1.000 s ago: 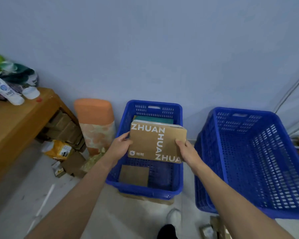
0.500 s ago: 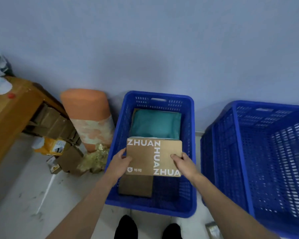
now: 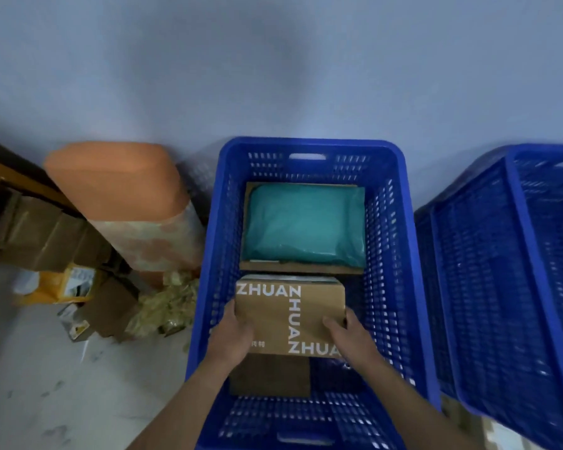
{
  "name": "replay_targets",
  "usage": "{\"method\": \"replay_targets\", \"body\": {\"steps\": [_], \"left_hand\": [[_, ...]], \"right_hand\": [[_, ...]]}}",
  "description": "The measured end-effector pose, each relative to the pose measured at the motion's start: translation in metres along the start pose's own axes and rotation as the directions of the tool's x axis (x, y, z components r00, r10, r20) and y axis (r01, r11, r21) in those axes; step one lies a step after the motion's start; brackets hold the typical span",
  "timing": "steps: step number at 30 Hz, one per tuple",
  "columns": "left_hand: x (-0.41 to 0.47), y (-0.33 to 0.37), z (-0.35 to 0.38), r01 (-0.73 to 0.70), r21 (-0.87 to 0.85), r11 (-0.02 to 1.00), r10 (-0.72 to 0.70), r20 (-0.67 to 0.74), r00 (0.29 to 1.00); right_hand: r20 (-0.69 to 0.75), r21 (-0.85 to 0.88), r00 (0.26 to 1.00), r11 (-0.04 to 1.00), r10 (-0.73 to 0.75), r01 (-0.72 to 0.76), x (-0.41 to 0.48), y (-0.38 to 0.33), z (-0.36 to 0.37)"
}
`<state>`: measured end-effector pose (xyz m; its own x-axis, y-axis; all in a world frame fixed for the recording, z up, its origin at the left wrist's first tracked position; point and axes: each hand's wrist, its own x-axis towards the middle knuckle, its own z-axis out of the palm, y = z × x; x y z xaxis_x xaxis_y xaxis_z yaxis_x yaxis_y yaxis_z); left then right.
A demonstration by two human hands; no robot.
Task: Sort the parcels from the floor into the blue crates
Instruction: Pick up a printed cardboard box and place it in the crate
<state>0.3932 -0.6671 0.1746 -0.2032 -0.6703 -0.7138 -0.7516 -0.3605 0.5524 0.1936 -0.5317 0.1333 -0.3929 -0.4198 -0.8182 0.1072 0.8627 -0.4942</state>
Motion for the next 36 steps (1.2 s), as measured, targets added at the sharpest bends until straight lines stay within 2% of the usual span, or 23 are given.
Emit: {"method": "replay_targets", "body": {"steps": [5, 9, 12, 16, 23, 27, 31, 36], "left_hand": [[0.037, -0.021, 0.020, -0.032, 0.037, 0.999, 0.031, 0.029, 0.999], [0.069, -0.034, 0.034, 0.024, 0.176, 0.984, -0.017, -0.039, 0.999], [0.089, -0.042, 0.040, 0.079, 0.282, 0.956, -0.070, -0.040, 0.997], [0.102, -0.052, 0.051, 0.049, 0.360, 0.932, -0.049, -0.009, 0.999], [0.098, -0.052, 0.059, 0.058, 0.535, 0.843, -0.050, -0.028, 0.998], [0.084, -0.041, 0.052, 0.030, 0.549, 0.835, -0.069, 0.050, 0.996], [0.049, -0.016, 0.037, 0.019, 0.532, 0.846, -0.157, 0.215, 0.964], [-0.023, 0.030, 0.018, -0.032, 0.456, 0.889, -0.117, 0.295, 0.948]], "right_hand": [[-0.013, 0.076, 1.000, 0.997, 0.007, -0.006, 0.037, 0.012, 0.019], [0.003, 0.089, 1.000, 0.996, 0.027, -0.027, 0.067, 0.022, 0.035], [0.021, 0.044, 0.999, 0.998, 0.036, -0.037, 0.087, 0.028, 0.045], [0.034, 0.018, 0.999, 0.999, 0.032, -0.033, 0.106, 0.034, 0.056], [0.069, -0.155, 0.995, 0.986, 0.067, -0.055, 0.114, 0.035, 0.055], [0.095, -0.288, 0.993, 0.957, 0.065, -0.035, 0.097, 0.026, 0.044], [0.129, -0.361, 0.991, 0.932, 0.037, 0.013, 0.058, 0.011, 0.022], [0.123, -0.438, 0.992, 0.899, 0.034, 0.024, -0.013, -0.004, -0.026]]}}
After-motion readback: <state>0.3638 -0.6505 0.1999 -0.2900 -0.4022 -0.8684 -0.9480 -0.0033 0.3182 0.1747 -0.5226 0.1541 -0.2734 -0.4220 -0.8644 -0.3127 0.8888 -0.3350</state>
